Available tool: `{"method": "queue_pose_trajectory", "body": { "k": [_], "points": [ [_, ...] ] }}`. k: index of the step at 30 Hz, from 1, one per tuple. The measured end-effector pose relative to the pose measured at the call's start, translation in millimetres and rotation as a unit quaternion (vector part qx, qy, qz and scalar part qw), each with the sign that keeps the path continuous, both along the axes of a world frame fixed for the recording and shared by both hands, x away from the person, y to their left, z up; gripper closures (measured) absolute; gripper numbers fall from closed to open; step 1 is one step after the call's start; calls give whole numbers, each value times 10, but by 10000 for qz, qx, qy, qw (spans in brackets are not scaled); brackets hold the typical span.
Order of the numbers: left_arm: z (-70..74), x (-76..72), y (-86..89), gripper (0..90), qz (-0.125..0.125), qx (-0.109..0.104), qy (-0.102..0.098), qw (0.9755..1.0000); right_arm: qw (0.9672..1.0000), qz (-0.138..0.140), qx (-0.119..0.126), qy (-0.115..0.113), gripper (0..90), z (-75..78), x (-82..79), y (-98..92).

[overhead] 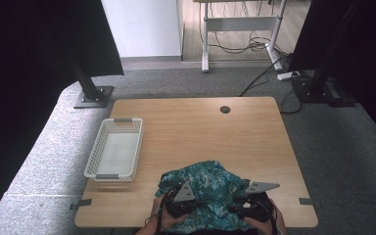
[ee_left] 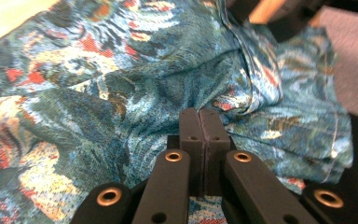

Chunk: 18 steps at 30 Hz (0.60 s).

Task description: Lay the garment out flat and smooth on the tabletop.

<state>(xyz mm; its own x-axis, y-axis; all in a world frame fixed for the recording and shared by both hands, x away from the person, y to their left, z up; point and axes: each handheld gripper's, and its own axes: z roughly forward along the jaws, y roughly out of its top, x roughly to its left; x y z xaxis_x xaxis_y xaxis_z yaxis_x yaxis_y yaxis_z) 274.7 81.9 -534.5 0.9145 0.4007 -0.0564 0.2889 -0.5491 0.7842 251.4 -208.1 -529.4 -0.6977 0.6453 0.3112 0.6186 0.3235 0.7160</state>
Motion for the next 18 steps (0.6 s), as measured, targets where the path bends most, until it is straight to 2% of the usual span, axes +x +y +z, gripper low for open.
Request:
{"method": "queue_pose_trajectory", "body": {
  "k": [2, 4, 8, 10, 11, 13, 18],
  "points": [
    [44, 36, 61, 894, 87, -217, 106, 9997, 9999, 56, 116, 8, 505, 10, -56, -44],
    [94, 67, 123, 895, 191, -387, 124, 9990, 9997, 137, 210, 59, 507, -11, -124, -92],
    [179, 143, 222, 895, 347, -700, 222, 9967, 9994, 281, 135, 124, 507, -65, -144, -88],
    [213, 178, 254, 895, 446, -795, 218, 9956, 9993, 352, 55, 145, 501, -97, -130, -49],
    [229, 196, 268, 895, 476, -832, 216, 9952, 9989, 433, -119, 104, 498, -122, -106, 13],
    [260, 227, 297, 895, 577, -906, 208, 9940, 9988, 445, -200, 90, 499, -135, -92, 40],
    [319, 257, 335, 895, 652, -937, 124, 9934, 9985, 373, -390, 39, 510, -167, -45, 79]
  ]
}}
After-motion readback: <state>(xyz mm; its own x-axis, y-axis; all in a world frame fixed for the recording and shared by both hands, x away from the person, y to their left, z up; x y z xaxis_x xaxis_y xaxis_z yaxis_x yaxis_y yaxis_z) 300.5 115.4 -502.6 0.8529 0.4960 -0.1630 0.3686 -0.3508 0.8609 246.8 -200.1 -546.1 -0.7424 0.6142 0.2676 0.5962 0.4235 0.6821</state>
